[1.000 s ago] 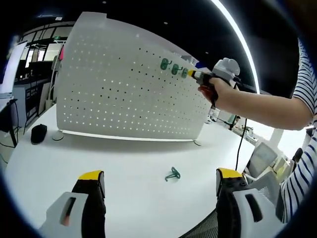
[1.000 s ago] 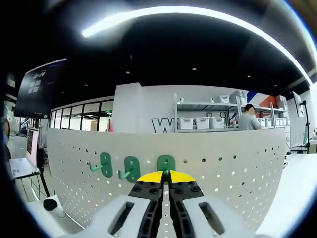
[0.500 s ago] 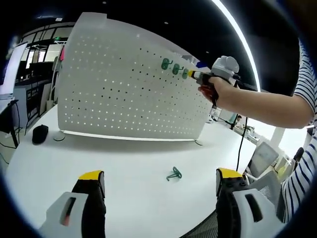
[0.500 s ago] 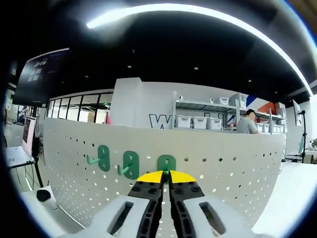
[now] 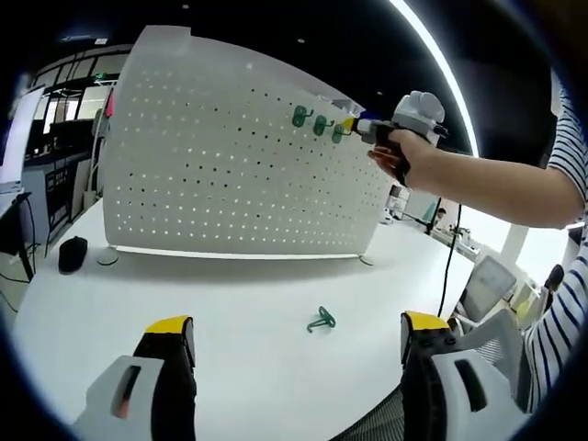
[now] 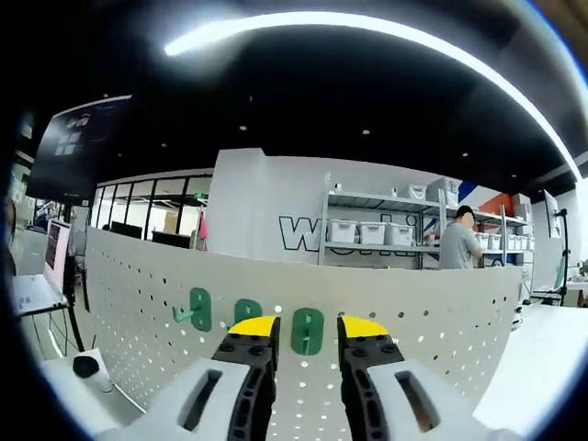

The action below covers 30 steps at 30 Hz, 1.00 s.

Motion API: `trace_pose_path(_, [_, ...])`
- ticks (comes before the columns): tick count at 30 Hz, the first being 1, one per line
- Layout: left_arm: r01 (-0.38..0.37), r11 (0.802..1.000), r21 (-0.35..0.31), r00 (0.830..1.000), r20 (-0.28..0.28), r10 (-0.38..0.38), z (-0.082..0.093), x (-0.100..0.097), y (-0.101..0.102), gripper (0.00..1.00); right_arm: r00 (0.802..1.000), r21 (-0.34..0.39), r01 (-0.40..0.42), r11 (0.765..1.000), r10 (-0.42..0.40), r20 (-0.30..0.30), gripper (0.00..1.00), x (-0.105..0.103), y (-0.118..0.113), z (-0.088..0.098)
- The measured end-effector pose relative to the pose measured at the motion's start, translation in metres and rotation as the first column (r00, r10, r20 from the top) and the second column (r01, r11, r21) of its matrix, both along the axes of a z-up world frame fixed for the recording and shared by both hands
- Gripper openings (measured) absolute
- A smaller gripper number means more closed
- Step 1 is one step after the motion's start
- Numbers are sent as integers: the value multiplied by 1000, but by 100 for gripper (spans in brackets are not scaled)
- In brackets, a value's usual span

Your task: Insert the hook assembly into the mounting plate slot until the hook locks in place.

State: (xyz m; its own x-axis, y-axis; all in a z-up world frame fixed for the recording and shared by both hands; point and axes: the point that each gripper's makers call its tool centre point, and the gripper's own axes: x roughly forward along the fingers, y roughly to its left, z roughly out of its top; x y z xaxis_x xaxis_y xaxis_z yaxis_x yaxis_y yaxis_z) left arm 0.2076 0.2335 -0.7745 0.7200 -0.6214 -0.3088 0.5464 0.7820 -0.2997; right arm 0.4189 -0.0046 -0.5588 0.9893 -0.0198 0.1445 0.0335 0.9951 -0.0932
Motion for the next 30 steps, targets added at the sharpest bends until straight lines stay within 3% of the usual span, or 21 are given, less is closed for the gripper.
trace_pose_path(3, [5,1000,5,1000,0,-5,-1,-1,0,96,999,-17,-25,1000,24,-31,25,-7,1,-6])
trace_pose_path(6, [6,1000,18,1000,-8,-6,-4,-1,-2,97,995,33,-49,998,52,-84,33,-15,1,-20])
trace_pose_path(9, [18,999,43,1000,-24,-17,-9,-3,-3,98,985,-23,-45,999,40,-167,33,-26,-3,-40])
trace_pose_path(12, [25,998,50,999,-28,-24,-11,-4,-3,98,977,-29,-67,997,59,-207,42,-36,-1,-55])
trace_pose_path(13, [27,998,53,999,-27,-26,-10,-4,-3,99,966,-50,-74,996,59,-251,46,-42,-2,-66])
trace_pose_path(19, [39,997,61,999,-36,-37,-13,-5,-5,99,942,-67,-97,993,69,-329,61,-63,-3,-99])
trace_pose_path(30, [53,996,73,996,-76,-48,-20,-10,-7,100,883,-119,-194,974,120,-454,66,-107,7,-146])
